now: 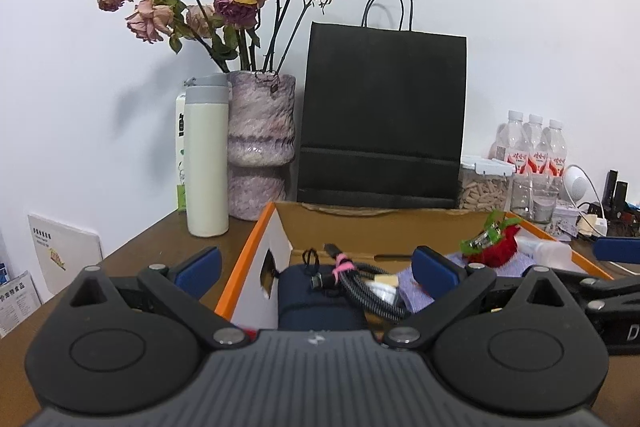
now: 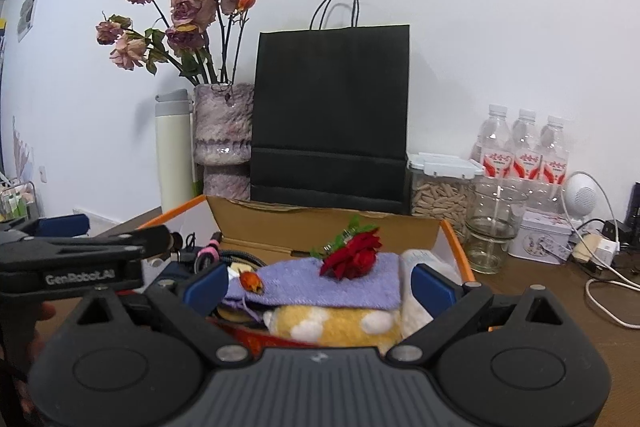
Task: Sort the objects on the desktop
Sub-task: 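Withdraw both tools from the box back toward the white caps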
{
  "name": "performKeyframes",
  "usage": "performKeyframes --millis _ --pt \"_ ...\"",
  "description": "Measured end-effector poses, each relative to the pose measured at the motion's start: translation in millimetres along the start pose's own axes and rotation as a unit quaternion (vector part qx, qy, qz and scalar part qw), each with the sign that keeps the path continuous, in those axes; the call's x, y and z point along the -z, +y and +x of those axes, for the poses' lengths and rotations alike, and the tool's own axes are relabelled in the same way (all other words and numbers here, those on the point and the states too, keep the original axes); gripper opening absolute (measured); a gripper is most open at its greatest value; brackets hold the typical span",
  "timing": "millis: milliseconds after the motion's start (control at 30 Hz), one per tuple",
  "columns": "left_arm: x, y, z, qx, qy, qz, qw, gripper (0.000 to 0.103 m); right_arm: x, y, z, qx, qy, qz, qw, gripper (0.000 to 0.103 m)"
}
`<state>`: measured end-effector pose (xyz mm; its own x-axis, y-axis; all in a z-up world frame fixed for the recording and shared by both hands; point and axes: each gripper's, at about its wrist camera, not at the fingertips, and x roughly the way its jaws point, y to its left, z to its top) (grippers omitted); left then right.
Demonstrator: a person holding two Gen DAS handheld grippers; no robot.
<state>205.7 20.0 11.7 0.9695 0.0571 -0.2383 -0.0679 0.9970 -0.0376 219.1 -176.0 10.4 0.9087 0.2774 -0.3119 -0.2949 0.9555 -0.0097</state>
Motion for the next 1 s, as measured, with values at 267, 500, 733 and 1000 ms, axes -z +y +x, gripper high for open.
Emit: performKeyframes --millis 267,500,733,1000 --pt "13.1 -4.1 -25.8 -0.002 0.014 0.008 0.9999 0.103 18.1 -12.7 -26.7 0.014 0.014 -0.003 1.000 0.098" --pt "23.7 -10.9 -42.8 0.001 0.032 0.011 0.9994 0.103 31.1 -24.8 -47.0 0.026 0.025 0.001 0.999 0.098" --pt "32.8 -17.3 -48.9 0.003 0.056 0.011 0.9984 0.103 37.9 -34.8 -56.7 0.027 0.039 0.002 0.999 0.098" --pt "37.2 -23.3 -49.5 0.005 0.077 0.011 0.9970 0.103 48.8 -50.4 -54.6 0.029 0.072 -0.004 0.997 0.098"
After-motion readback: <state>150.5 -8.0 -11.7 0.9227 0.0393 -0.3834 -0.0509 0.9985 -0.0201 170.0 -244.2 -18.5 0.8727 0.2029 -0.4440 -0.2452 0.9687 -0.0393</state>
